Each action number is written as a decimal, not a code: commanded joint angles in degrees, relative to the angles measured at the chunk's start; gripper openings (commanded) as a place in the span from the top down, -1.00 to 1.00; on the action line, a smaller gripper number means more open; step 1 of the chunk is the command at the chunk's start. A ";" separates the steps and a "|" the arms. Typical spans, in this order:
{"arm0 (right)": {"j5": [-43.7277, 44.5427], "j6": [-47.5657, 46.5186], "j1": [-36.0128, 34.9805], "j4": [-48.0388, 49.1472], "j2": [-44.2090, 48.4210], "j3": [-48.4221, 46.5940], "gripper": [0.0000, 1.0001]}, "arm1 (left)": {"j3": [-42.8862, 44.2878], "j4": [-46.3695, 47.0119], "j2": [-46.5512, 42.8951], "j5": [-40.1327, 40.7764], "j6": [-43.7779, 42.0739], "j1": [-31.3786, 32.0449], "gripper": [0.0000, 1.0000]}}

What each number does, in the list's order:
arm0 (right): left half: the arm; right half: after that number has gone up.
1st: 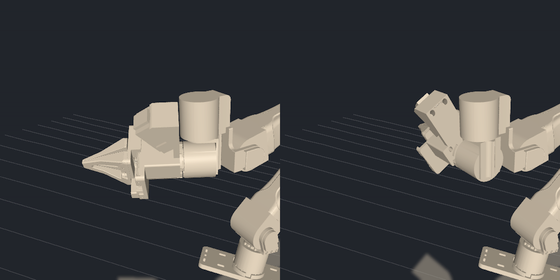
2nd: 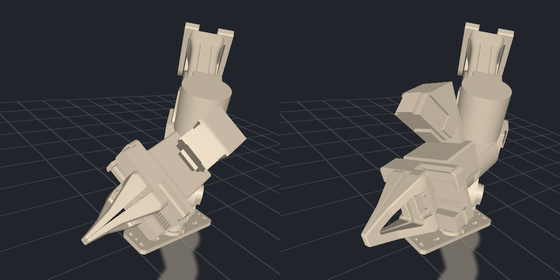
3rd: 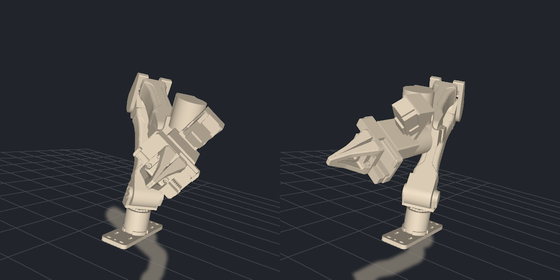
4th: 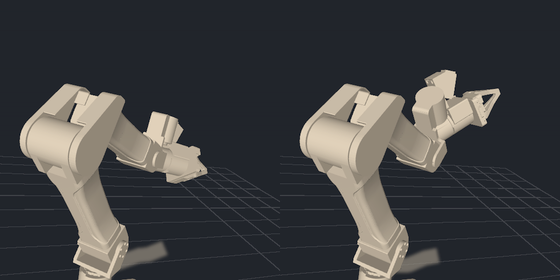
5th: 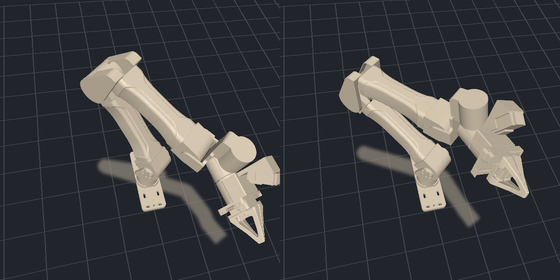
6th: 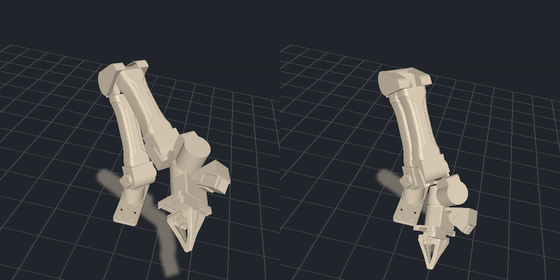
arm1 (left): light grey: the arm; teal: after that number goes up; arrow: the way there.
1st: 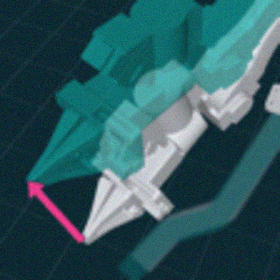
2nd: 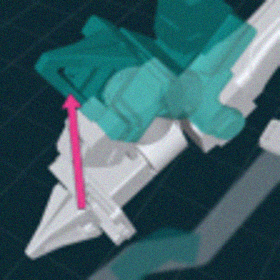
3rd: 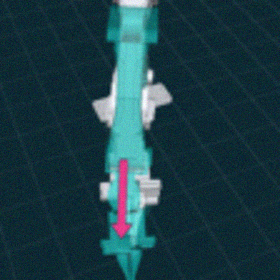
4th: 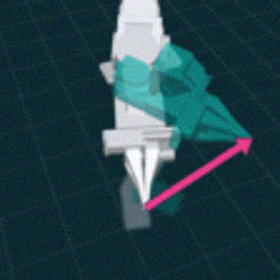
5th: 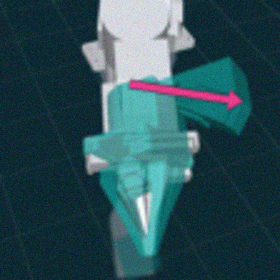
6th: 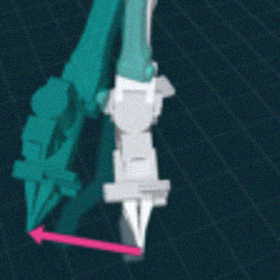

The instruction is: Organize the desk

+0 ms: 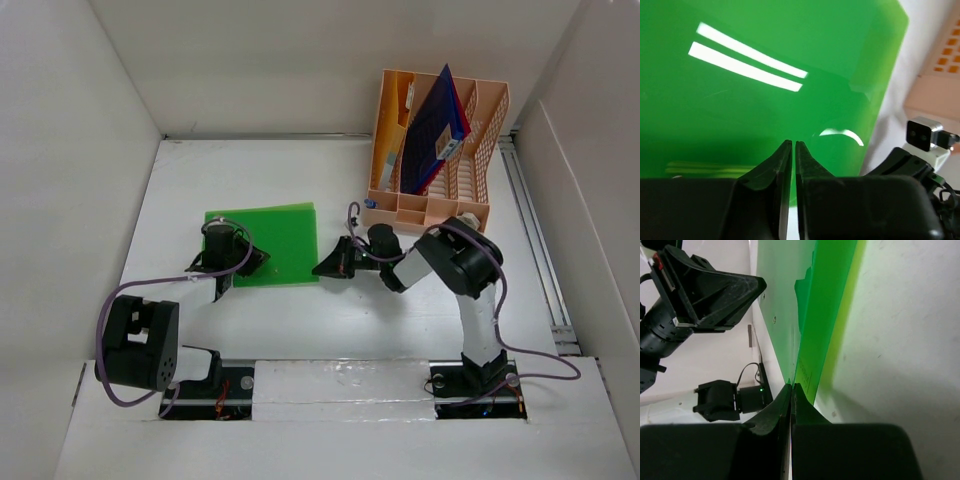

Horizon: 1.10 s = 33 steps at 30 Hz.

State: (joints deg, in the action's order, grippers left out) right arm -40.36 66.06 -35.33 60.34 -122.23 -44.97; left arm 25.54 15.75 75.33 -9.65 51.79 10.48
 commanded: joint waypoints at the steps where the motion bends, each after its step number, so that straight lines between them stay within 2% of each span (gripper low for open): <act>1: 2.03 -7.59 -0.53 -8.31 9.01 0.32 1.00 | 1.61 7.79 -0.62 -7.38 0.86 0.07 0.89; 3: 5.61 -17.95 -0.53 -20.02 15.67 -2.82 1.00 | 4.16 7.64 -1.23 -10.20 0.07 0.07 0.84; 4: 7.73 -21.73 -0.53 -31.57 17.63 -4.15 1.00 | 5.30 6.50 -1.76 -10.47 -1.50 1.11 0.80; 5: 12.45 -28.55 -0.53 -36.82 21.30 -6.77 1.00 | 7.75 4.49 -2.11 -9.61 -2.47 1.82 0.66; 6: 14.50 -31.14 -1.14 -41.57 22.90 -7.75 1.00 | 8.99 3.07 -2.38 -8.99 -3.18 2.78 0.66; 7: 16.35 -33.52 -1.14 -48.58 24.22 -8.63 1.00 | 10.22 1.84 -2.99 -8.03 -3.97 4.71 0.47; 10: 19.44 -39.68 -1.66 -57.14 27.04 -10.74 1.00 | 15.49 -2.29 -3.70 -5.04 -7.66 7.53 0.24; 13: 21.28 -41.89 -2.54 -62.07 28.45 -11.45 1.00 | 19.71 -5.54 -3.09 -3.01 -10.47 10.08 0.08; 21: 23.22 -44.88 -6.06 -66.40 26.88 -11.63 1.00 | 31.14 -19.94 2.62 8.05 -18.39 17.11 0.06; 22: 23.13 -44.88 -6.67 -65.88 26.79 -11.46 1.00 | 32.28 -21.36 4.11 8.94 -19.78 17.73 -0.03; 24: 24.09 -45.06 -6.68 -65.61 26.61 -11.45 1.00 | 34.83 -23.91 5.52 13.58 -20.59 18.52 -0.09; 28: 27.17 -45.23 -9.57 -65.70 27.23 -11.63 1.00 | 38.00 -25.15 11.05 16.15 -20.50 18.52 -0.11; 33: 32.79 -44.18 -11.07 -65.09 28.54 -9.18 1.00 | 45.99 -27.43 15.63 20.53 -21.29 18.52 -0.19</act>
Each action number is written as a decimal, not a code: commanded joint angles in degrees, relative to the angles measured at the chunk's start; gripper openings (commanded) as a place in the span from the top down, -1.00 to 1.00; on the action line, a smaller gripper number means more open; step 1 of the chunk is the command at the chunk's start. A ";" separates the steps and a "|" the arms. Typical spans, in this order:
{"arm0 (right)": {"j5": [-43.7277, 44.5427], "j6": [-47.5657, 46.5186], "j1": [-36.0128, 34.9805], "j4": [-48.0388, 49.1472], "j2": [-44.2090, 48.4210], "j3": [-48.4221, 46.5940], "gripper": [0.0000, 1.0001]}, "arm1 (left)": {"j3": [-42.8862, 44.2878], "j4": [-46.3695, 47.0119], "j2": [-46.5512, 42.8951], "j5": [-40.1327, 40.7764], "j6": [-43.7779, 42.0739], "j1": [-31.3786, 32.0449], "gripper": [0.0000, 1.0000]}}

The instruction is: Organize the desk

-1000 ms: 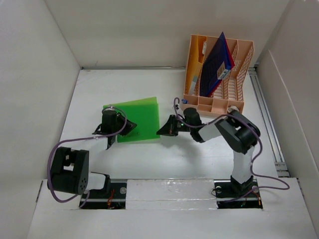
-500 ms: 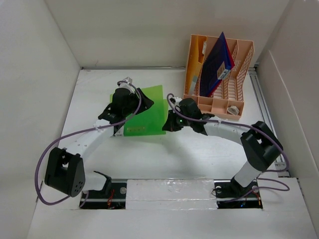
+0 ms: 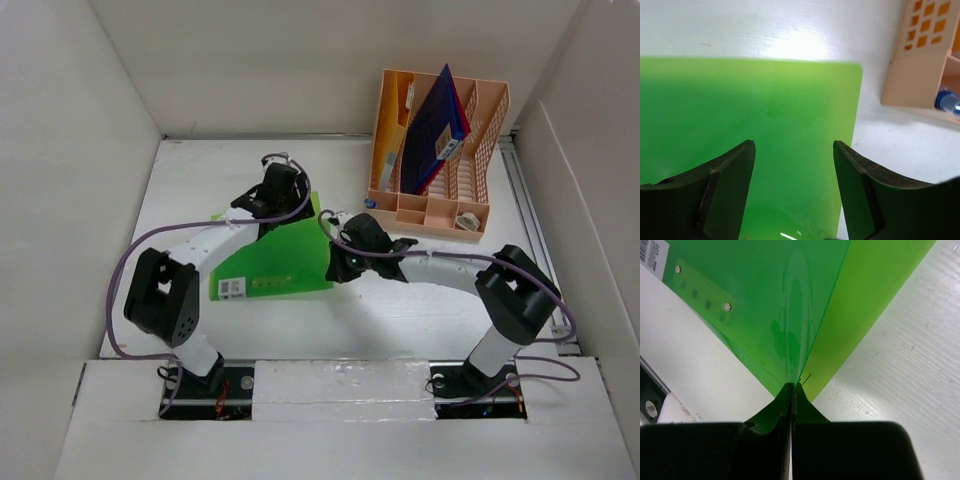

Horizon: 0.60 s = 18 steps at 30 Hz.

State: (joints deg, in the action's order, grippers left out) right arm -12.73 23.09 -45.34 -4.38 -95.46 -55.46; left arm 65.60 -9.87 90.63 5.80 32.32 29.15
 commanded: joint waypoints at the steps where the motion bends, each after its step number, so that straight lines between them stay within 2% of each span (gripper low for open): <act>1: 5.70 -0.69 -1.06 0.25 2.38 2.80 1.00 | 7.68 -2.17 2.08 5.70 -2.08 -0.14 -0.21; 4: 9.12 0.81 -1.06 -0.01 3.70 4.83 1.00 | 12.00 -0.69 4.81 3.79 -4.18 -0.14 -0.24; 5: 14.09 0.73 -1.59 -1.40 5.44 5.62 1.00 | 14.27 0.10 6.65 -2.40 -6.02 -0.14 -0.26; 6: 14.14 0.73 -1.59 -1.42 5.46 5.63 1.00 | 14.29 0.11 6.66 -2.46 -6.04 -0.14 -0.26; 8: 15.54 0.20 -1.59 -2.82 8.43 6.24 1.00 | 19.09 -1.55 10.00 -8.84 -7.44 -0.14 -0.27; 9: 16.07 0.03 -1.59 -2.91 9.23 6.42 1.00 | 20.43 -3.99 11.14 -9.40 -8.05 0.38 -0.27; 14: 15.28 0.02 -1.59 -2.12 10.65 5.89 1.00 | 29.83 -12.09 16.85 -2.65 -12.54 3.89 -0.32; 15: 15.28 -0.06 -1.59 -1.95 10.30 5.72 1.00 | 31.41 -15.93 17.99 -2.29 -12.80 3.90 -0.32; 18: 16.34 -0.59 -2.21 -1.15 10.47 5.80 1.00 | 35.03 -18.70 21.43 0.70 -13.16 3.90 -0.32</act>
State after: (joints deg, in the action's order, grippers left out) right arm -0.16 24.18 -46.74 -6.70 -85.41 -48.90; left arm 96.53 -21.47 110.89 2.98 21.58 32.91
